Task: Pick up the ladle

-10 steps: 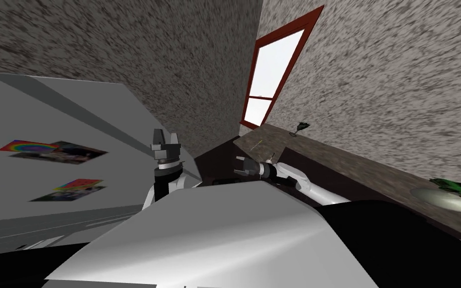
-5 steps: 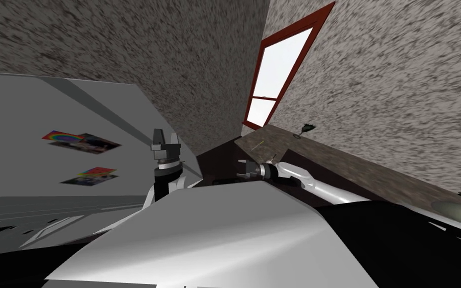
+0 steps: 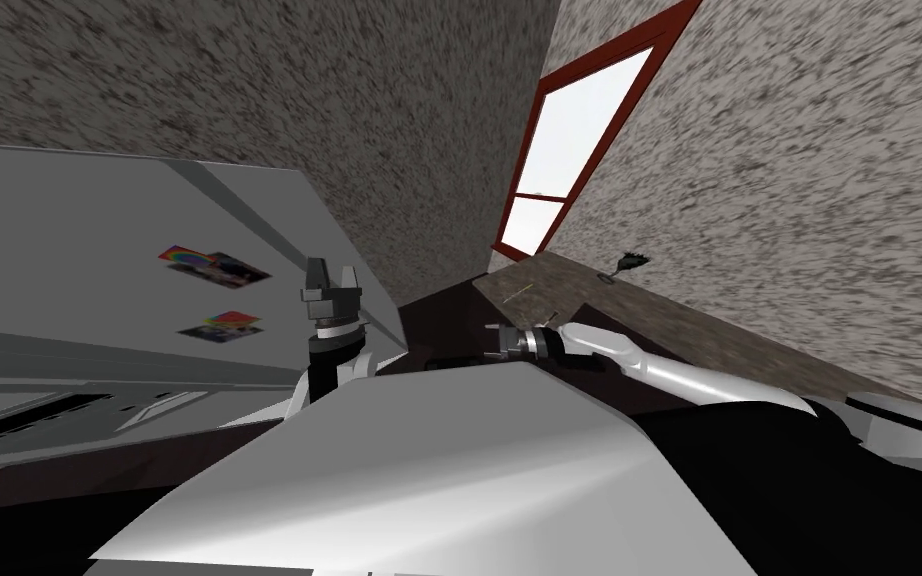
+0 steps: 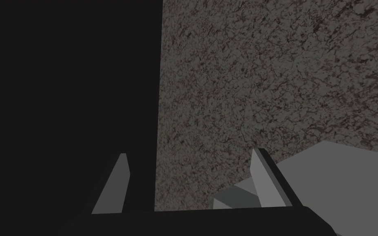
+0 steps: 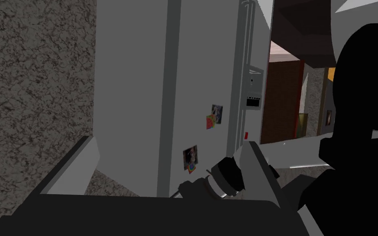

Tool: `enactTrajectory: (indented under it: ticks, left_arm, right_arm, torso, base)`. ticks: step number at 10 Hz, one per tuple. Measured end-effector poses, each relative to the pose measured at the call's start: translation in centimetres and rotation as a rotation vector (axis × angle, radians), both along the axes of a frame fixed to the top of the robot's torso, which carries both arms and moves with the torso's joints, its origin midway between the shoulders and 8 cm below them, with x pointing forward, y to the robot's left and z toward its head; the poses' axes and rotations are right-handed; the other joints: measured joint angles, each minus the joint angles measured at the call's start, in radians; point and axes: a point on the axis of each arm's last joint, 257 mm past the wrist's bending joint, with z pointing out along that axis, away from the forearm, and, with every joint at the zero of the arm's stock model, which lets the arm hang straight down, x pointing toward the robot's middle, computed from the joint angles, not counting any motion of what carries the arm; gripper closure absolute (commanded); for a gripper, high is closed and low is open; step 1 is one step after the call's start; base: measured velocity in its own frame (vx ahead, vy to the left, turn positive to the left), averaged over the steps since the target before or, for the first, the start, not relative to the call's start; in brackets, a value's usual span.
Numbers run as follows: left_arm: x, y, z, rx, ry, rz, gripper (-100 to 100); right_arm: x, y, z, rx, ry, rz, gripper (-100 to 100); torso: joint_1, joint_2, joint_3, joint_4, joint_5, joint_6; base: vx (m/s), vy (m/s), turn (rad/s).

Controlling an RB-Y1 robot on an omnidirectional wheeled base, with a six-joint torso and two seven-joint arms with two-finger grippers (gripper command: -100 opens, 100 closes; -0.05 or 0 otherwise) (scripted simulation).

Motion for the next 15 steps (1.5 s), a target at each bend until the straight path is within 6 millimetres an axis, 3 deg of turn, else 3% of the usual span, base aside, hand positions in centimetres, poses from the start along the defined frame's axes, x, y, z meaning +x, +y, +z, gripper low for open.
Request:
enactTrajectory:
  ticks: [1, 3, 6, 11, 12, 15]
  left_arm:
    - [0.0, 0.0, 0.0, 0.000, 0.000, 0.000, 0]
    - [0.0, 0.0, 0.0, 0.000, 0.000, 0.000, 0]
    - [0.0, 0.0, 0.0, 0.000, 0.000, 0.000, 0]
    - [0.0, 0.0, 0.0, 0.000, 0.000, 0.000, 0]
    - [0.0, 0.0, 0.0, 0.000, 0.000, 0.000, 0]
    - [0.0, 0.0, 0.0, 0.000, 0.000, 0.000, 0]
  right_arm:
    - [0.0, -1.1, -1.7, -0.060, -0.007, 0.003, -100]
    - [-0.3, -2.7, -2.5, -0.123, -0.014, 0.012, -100]
    - [-0.6, -6.6, -4.7, -0.272, -0.032, 0.027, -100]
    - [-0.4, -13.5, -6.9, -0.502, -0.065, 0.051, -100]
    - [-0.2, -15.6, -7.4, -0.556, -0.070, 0.053, -100]
    - [-1.1, -19.2, -8.1, -0.674, -0.086, 0.075, -100]
  torso:
    - [-0.001, 0.000, 0.000, 0.000, 0.000, -0.001]
    - [0.001, -0.001, 0.000, 0.000, 0.000, 0.000]
    - [-0.001, -0.001, 0.000, 0.000, 0.000, 0.000]
    - [-0.001, -0.001, -0.001, 0.000, -0.001, 0.000]
    - [-0.002, -0.002, -0.001, 0.000, -0.001, 0.000]
    - [-0.001, -0.002, -0.001, 0.000, 0.000, 0.001]
  base:
    - [-0.041, -0.058, 0.117]
    - [-0.028, -0.034, 0.083]
    - [-0.038, -0.051, 0.154]
    - [-0.040, -0.061, 0.166]
    - [-0.031, -0.064, 0.086]
    - [-0.029, -0.054, 0.151]
